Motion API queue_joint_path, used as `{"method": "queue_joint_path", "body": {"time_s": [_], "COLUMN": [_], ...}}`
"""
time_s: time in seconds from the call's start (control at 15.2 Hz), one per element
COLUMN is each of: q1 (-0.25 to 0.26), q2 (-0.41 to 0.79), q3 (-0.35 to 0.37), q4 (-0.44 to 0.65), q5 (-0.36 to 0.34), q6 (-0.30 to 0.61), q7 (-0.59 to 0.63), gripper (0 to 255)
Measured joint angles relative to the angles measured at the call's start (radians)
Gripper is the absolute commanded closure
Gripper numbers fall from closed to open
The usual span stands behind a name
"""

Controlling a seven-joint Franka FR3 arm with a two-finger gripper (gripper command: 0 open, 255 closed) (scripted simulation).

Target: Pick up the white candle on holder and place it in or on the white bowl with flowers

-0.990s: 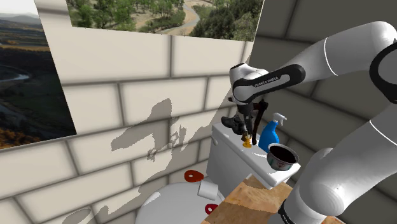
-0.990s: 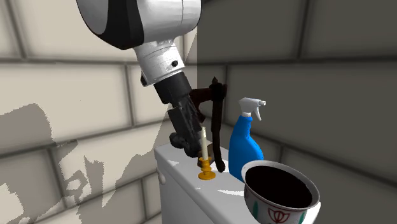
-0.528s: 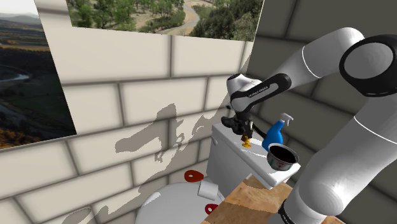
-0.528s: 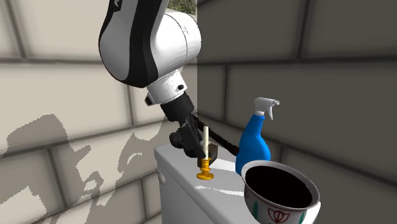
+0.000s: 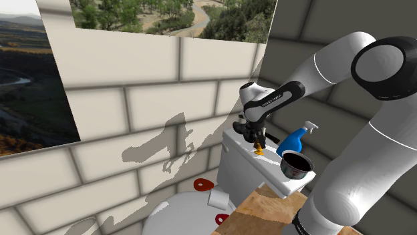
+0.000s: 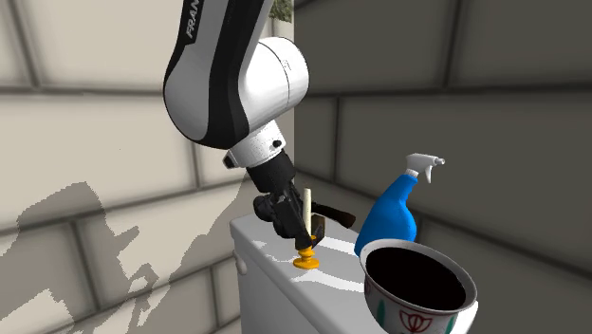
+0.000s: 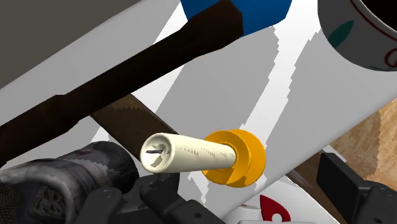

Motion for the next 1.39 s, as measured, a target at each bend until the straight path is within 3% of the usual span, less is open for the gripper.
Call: {"method": "queue_joint_path", "body": {"time_s": [0.13, 0.2, 0.86, 1.39], "q1": [0.0, 0.0, 0.0, 0.004], "q2": [0.0, 0.0, 0.0, -0.07], "q3": [0.0, 0.0, 0.0, 0.011], "q4": [0.0, 0.0, 0.0, 0.033], "q5": [0.0, 0.0, 0.0, 0.009], "q6": [0.001, 0.001, 0.001, -0.099], "q7": [0.0, 0.0, 0.0, -0.028], "gripper": [0, 255, 255, 255]}}
